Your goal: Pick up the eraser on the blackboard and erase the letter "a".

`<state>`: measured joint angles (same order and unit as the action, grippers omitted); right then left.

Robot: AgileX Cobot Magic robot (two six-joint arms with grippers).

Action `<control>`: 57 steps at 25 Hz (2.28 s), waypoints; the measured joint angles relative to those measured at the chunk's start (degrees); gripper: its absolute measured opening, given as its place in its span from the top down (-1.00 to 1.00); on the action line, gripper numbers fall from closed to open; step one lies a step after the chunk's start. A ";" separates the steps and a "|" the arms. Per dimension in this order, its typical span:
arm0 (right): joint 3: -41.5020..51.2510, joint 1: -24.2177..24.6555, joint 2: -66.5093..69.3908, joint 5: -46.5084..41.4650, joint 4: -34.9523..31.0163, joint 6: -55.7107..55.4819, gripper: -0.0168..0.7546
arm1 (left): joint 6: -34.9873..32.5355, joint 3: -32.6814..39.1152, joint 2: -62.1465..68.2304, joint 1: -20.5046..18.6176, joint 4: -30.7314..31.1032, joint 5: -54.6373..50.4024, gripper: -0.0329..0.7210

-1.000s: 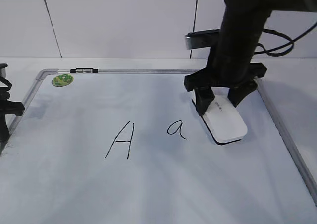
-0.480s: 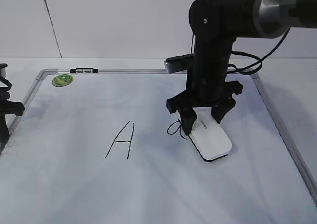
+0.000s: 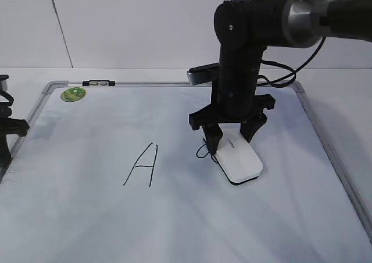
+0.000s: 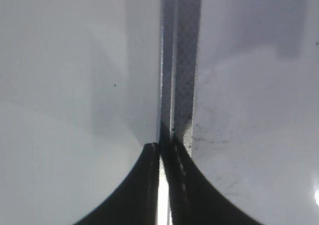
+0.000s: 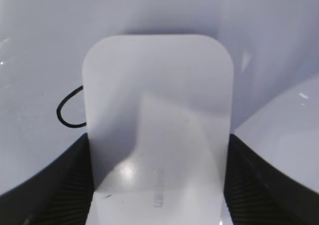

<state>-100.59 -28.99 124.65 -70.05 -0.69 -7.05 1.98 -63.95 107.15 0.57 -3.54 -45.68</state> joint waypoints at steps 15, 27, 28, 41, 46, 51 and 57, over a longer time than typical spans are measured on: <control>-0.60 -0.95 0.48 -0.57 -1.00 1.26 -0.49 | 0.00 0.00 0.00 0.00 0.00 -0.10 0.87; -0.73 -5.54 0.59 -0.38 -1.94 1.72 -0.49 | 0.00 0.00 0.00 0.00 0.00 -0.10 0.87; -0.73 -5.59 0.62 -0.38 -1.84 1.72 -0.49 | 0.00 0.00 0.00 0.00 0.00 -0.10 0.87; -0.75 -2.69 0.72 -0.38 -2.65 0.49 -0.49 | 0.00 0.00 0.05 0.00 0.00 -0.10 0.87; -0.85 1.07 0.72 -0.33 -2.78 0.18 -0.49 | -0.07 0.00 0.05 0.00 -0.03 -0.10 0.87; -0.85 2.32 0.72 -0.24 -2.90 -0.09 -0.49 | -0.07 0.00 0.05 0.00 -0.03 -0.10 0.87; -0.85 1.80 0.72 -0.20 -4.07 0.29 -0.49 | -0.07 0.00 0.05 0.00 -0.13 -0.10 0.86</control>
<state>-101.44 -27.19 125.37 -70.25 -4.76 -6.76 1.91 -63.95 107.20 0.57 -3.66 -45.78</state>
